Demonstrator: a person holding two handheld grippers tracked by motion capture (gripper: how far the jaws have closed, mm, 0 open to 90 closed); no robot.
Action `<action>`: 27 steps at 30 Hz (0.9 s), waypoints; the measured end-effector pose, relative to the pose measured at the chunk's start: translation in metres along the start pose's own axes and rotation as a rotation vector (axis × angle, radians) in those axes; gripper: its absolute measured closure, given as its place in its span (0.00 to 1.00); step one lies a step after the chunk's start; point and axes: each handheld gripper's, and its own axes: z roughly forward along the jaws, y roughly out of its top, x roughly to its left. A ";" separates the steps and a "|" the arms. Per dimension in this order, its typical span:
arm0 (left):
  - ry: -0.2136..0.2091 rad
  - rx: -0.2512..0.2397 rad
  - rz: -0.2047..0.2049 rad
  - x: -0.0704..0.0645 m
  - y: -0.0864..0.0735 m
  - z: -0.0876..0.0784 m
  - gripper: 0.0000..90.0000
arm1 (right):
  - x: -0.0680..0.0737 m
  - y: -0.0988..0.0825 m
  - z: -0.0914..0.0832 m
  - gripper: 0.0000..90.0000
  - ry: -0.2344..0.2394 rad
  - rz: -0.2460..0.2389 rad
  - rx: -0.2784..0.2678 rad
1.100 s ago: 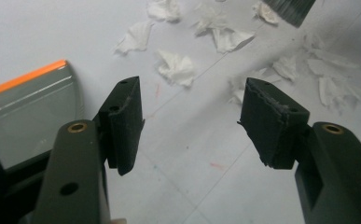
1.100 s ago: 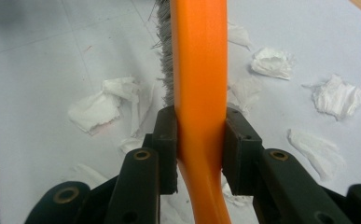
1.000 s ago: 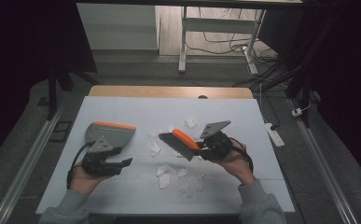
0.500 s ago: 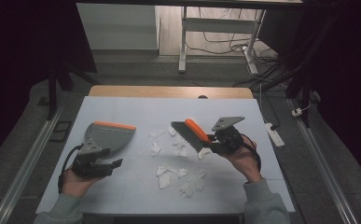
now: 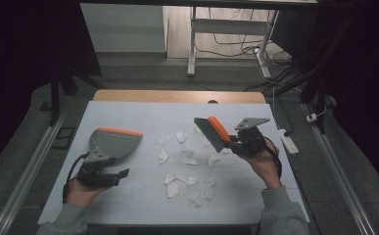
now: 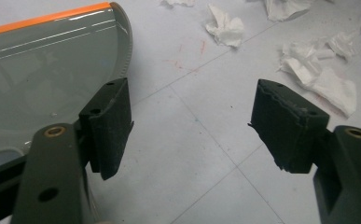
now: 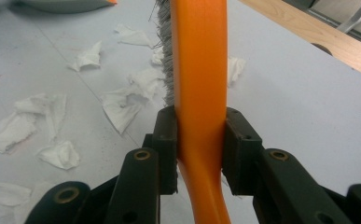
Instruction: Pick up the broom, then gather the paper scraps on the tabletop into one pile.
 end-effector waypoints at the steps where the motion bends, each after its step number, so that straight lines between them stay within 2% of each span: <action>1: 0.000 -0.002 0.002 -0.001 0.000 0.000 0.32 | 0.000 0.000 0.000 0.77 -0.002 0.010 -0.004; 4: -0.005 0.004 0.009 -0.002 0.001 0.002 0.32 | -0.002 0.002 -0.001 0.77 0.009 0.028 -0.012; 6: -0.001 0.011 0.015 -0.003 -0.001 0.002 0.32 | -0.004 0.004 0.001 0.77 0.006 0.023 -0.003; 12: -0.007 -0.011 0.000 0.002 -0.001 0.000 0.32 | -0.018 0.019 0.011 0.77 -0.014 0.016 0.014; 16: -0.016 -0.007 0.018 0.001 -0.001 0.002 0.32 | -0.029 0.033 0.022 0.77 -0.044 0.022 0.057; 20: -0.025 0.003 0.031 -0.002 -0.002 0.005 0.32 | -0.041 0.048 0.035 0.77 -0.072 0.019 0.122; 27: -0.022 -0.007 0.045 -0.002 -0.002 0.005 0.32 | -0.061 0.066 0.060 0.77 -0.108 0.053 0.231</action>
